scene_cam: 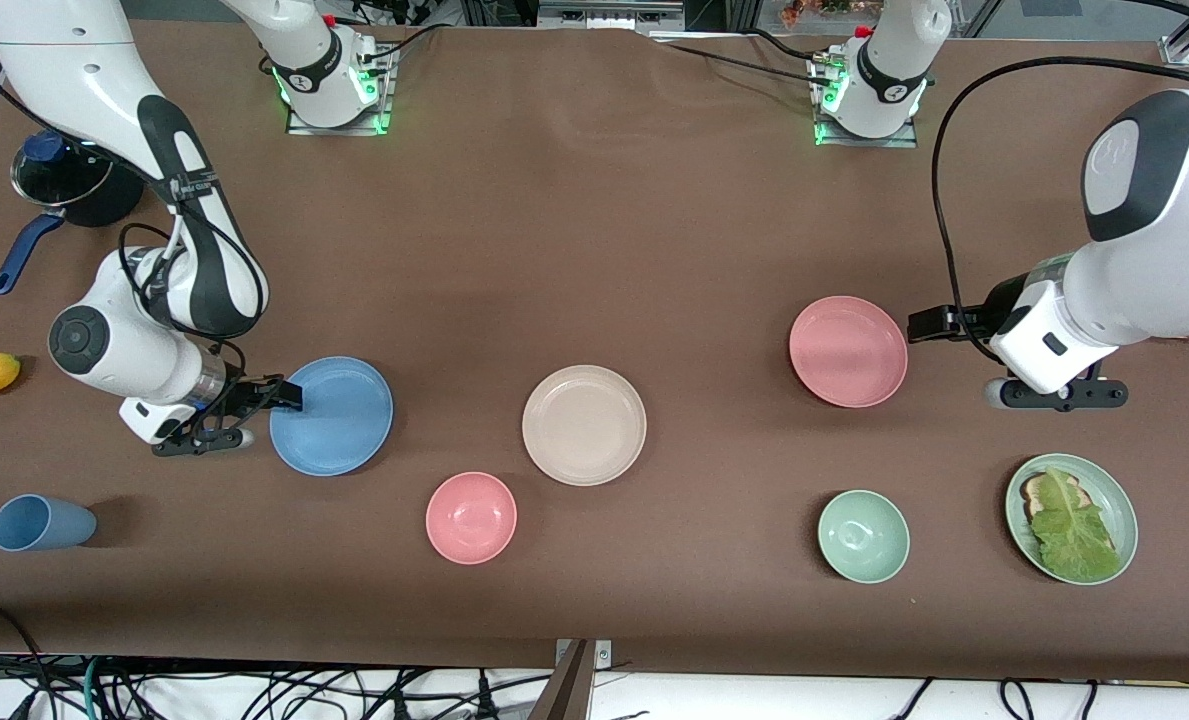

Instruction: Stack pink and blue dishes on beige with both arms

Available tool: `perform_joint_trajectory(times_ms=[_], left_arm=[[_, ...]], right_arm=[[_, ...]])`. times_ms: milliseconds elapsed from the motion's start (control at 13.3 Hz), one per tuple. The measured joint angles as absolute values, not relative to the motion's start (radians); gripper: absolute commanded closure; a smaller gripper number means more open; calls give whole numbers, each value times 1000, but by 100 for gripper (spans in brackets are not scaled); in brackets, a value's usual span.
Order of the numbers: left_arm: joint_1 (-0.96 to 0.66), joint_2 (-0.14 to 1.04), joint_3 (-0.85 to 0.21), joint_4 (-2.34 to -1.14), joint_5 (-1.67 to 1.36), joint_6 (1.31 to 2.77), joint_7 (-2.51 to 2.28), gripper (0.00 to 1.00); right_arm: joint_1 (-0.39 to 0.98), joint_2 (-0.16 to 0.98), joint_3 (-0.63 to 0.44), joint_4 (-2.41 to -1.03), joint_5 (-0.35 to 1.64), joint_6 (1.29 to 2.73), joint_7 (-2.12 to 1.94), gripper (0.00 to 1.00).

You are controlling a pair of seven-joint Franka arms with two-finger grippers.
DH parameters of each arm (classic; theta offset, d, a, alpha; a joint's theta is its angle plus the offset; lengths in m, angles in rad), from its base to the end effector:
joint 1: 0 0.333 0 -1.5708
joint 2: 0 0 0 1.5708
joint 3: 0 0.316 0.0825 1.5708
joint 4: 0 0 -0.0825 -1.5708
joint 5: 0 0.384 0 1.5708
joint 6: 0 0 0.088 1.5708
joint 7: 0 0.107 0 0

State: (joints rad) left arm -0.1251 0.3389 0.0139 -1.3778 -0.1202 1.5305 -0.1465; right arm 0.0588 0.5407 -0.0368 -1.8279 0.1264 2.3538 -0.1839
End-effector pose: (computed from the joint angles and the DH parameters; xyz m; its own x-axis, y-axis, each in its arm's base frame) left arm 0.6360 -0.0857 0.5087 0.9794 0.0318 -0.1995 0.0498 -0.9951 0.0858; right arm 0.6469 0.0175 0.2362 0.9926 0.1210 -0.0038 0.1204 -0.9902 -0.0712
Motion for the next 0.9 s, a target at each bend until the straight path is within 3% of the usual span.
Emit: perform_joint_trajectory(times_ms=[900], left_arm=[[-106, 253, 2, -1393, -120, 1525, -146, 0]], right_arm=[[73, 523, -36, -1814, 126, 2326, -172, 1]])
